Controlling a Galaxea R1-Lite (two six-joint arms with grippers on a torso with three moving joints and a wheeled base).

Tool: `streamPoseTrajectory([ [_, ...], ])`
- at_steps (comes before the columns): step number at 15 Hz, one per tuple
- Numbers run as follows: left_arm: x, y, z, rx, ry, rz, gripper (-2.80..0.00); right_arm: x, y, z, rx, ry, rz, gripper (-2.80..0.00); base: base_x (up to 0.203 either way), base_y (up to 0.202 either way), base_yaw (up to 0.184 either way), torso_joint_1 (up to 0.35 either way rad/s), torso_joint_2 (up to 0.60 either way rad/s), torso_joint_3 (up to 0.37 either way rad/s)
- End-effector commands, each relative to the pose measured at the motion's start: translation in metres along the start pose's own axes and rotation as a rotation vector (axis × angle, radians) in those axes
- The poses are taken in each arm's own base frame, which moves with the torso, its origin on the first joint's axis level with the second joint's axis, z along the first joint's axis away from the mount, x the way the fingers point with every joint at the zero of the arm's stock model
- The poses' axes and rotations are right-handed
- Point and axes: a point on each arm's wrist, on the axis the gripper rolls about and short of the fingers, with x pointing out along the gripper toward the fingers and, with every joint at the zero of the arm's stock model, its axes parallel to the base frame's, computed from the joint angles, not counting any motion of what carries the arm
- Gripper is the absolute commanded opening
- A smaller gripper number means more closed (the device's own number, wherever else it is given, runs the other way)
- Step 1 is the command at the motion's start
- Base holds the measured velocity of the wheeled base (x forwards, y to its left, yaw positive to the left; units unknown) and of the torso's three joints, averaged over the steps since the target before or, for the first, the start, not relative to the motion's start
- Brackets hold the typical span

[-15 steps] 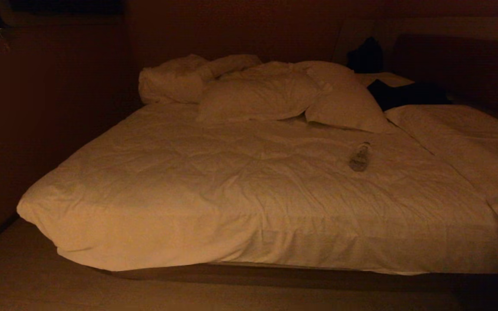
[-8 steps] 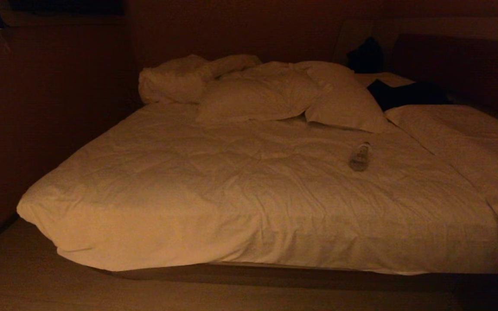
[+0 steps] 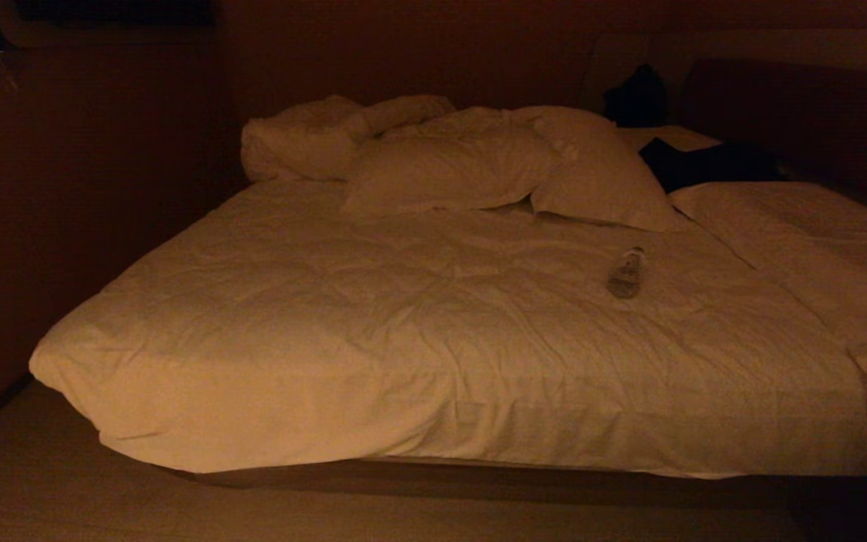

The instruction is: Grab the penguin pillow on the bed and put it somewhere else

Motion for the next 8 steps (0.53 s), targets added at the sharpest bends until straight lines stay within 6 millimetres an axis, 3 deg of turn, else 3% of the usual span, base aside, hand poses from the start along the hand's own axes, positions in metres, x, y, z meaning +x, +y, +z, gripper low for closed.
streamPoseTrajectory([
  [1, 0.0, 0.0, 0.0, -0.001, 0.0, 0.001, -2.8, -0.024, -0.007, 0.021, 0.089, -0.004, 0.015, -2.8, 0.0, 0.0, 0.0, 0.0, 0.0, 0.0],
  [4, 0.0, 0.0, 0.0, -0.001, 0.001, 0.0, -2.8, -0.038, -0.01, 0.034, 0.138, -0.026, 0.006, -2.8, 0.0, 0.0, 0.0, 0.0, 0.0, 0.0],
  [8, 0.0, 0.0, 0.0, 0.0, 0.001, 0.0, -2.8, -0.022, -0.009, 0.027, 0.141, 0.002, 0.007, -2.8, 0.0, 0.0, 0.0, 0.0, 0.0, 0.0],
])
